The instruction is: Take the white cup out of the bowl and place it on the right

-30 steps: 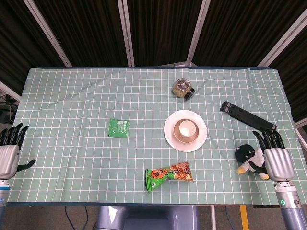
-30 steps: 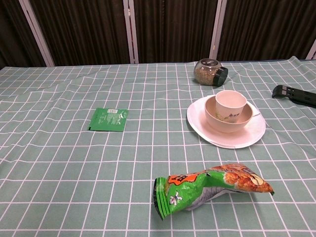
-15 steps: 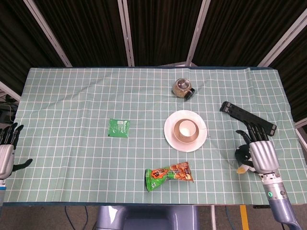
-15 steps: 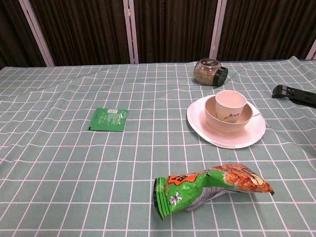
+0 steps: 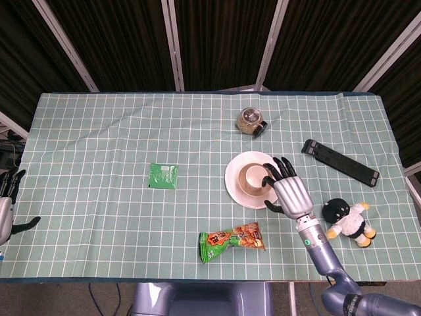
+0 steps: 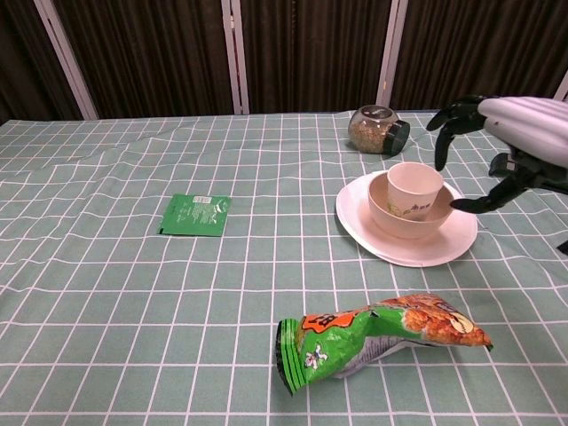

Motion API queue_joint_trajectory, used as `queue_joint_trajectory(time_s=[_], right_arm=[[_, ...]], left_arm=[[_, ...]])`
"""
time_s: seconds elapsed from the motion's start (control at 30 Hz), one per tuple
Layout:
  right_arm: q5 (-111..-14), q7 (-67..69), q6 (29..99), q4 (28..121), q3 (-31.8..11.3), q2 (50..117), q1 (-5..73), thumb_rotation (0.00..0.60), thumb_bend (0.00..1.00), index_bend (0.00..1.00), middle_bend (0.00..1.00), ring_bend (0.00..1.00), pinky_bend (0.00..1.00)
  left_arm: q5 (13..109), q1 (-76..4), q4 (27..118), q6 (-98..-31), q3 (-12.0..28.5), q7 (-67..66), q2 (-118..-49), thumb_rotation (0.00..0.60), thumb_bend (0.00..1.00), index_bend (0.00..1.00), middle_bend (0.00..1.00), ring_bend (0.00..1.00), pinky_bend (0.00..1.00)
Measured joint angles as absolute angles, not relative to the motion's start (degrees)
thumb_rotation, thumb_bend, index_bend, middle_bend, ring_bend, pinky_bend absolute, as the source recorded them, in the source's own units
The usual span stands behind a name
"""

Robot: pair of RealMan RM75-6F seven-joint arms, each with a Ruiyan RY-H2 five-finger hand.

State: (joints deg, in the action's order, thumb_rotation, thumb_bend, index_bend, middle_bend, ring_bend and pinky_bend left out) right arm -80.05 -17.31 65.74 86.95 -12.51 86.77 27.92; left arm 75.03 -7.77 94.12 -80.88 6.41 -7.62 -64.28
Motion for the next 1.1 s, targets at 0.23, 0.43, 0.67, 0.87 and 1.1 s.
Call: queue_joint_trajectory(time_s=[0.23, 0.43, 0.67, 0.87, 1.1], right_arm=[[-76.26, -19.28, 63.91, 81.43, -14.16, 91.77, 31.29, 0.6, 0.18, 0.48, 0.16, 0.0, 0.02], [-73.49, -20.39, 62.45, 77.82, -14.53, 93.91, 32.79, 0.6, 0.2, 0.5, 0.18, 0.0, 0.02], [-73.15, -18.61, 62.48, 74.46, -14.04, 95.78, 33.5, 0.6, 0.36, 0.61, 0.22, 0.0, 0.02], [-74.6, -16.98, 63.63, 73.84, -13.31, 96.29, 33.75, 0.6, 0.42, 0.65, 0.23, 0.0, 0.02], [-77.42, -16.94, 67.81, 77.12, -13.11, 93.69, 33.14, 0.6, 0.41, 0.65, 0.23, 0.0, 0.02]], left_arm=[[74.93, -7.85, 93.86, -80.48, 6.5, -6.52, -64.01, 0.6, 0.11, 0.0, 0.0, 0.0, 0.0], [74.97, -7.84, 93.9, -80.41, 6.51, -5.88, -63.8, 0.6, 0.11, 0.0, 0.0, 0.0, 0.0], [75.14, -7.85, 93.97, -80.33, 6.43, -5.45, -63.62, 0.6, 0.11, 0.0, 0.0, 0.0, 0.0], [75.41, -7.9, 93.92, -80.44, 6.35, -5.48, -63.75, 0.6, 0.11, 0.0, 0.0, 0.0, 0.0], [75.1, -7.99, 93.76, -80.28, 6.44, -5.64, -63.86, 0.6, 0.11, 0.0, 0.0, 0.0, 0.0]])
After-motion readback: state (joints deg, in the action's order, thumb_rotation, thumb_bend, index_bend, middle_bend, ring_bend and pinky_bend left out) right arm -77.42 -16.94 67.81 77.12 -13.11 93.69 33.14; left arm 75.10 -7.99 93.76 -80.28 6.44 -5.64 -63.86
